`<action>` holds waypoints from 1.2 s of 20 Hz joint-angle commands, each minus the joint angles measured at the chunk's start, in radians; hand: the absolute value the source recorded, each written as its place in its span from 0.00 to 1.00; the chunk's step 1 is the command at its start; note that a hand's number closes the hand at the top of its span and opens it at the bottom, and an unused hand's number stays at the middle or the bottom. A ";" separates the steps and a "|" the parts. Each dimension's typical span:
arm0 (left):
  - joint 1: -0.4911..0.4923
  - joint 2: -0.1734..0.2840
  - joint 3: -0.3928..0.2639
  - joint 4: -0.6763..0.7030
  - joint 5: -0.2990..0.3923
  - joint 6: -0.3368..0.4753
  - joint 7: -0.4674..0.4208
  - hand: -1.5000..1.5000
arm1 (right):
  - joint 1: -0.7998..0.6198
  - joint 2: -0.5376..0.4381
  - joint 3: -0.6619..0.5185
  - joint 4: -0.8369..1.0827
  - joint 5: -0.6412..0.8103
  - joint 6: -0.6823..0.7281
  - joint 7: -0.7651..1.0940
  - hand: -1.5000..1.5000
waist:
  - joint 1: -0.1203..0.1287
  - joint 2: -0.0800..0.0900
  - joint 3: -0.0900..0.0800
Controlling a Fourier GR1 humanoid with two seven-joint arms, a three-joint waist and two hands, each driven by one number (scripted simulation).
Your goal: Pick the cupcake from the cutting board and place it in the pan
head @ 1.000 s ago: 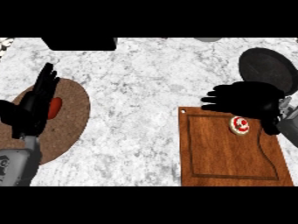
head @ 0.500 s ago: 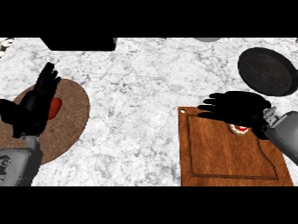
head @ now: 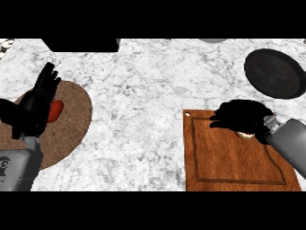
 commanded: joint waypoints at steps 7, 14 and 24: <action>0.042 -0.039 -0.020 -0.062 -0.041 0.027 0.023 0.50 | 0.015 0.014 0.025 0.021 0.075 -0.043 -0.175 1.00 | -0.001 -0.001 0.000; 0.055 -0.016 0.034 -0.001 -0.024 0.024 -0.015 0.50 | 0.221 0.259 -0.242 0.034 -0.122 0.033 0.297 1.00 | -0.075 -0.011 0.000; 0.057 -0.010 0.026 -0.060 -0.018 0.012 0.019 0.50 | 0.324 0.521 -0.387 -0.364 -0.085 -0.221 0.717 1.00 | -0.042 -0.015 0.000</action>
